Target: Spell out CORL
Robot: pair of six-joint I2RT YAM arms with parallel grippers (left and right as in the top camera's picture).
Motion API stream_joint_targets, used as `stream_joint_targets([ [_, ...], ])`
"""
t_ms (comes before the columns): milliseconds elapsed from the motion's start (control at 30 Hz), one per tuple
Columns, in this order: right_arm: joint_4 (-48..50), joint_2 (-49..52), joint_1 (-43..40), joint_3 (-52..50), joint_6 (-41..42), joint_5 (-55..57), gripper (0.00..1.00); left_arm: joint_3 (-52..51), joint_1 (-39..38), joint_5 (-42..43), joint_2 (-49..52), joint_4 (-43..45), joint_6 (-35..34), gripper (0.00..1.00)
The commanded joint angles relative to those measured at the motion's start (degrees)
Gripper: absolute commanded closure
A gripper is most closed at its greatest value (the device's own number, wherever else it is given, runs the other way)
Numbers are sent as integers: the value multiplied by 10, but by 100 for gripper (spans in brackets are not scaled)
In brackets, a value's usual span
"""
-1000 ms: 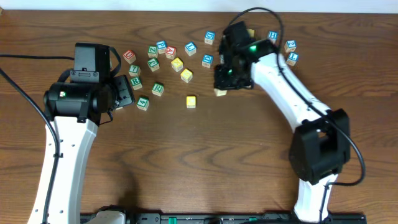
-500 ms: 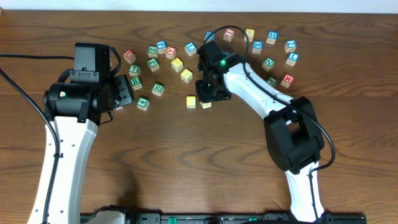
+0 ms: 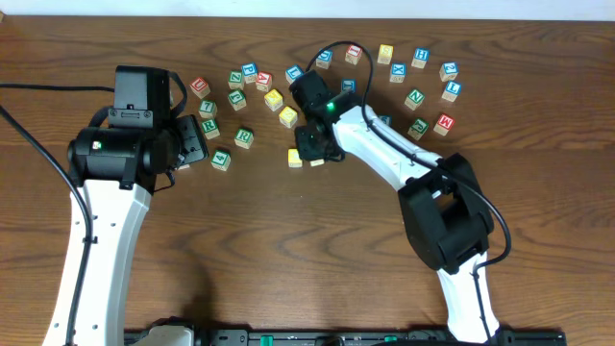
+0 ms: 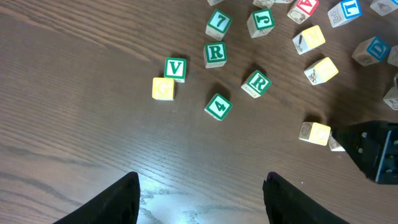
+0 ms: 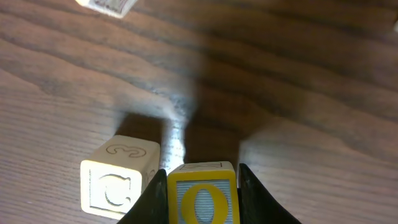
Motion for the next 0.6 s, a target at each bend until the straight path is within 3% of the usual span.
stream_joint_targets([
  [0, 0, 2, 10, -5, 24, 20, 78, 7, 2, -3, -1, 1, 9, 37],
  [300, -5, 2, 14, -5, 24, 20, 68, 7, 2, -3, -1, 1, 9, 37],
  [567, -5, 2, 14, -5, 24, 22, 66, 7, 2, -3, -1, 1, 9, 37],
])
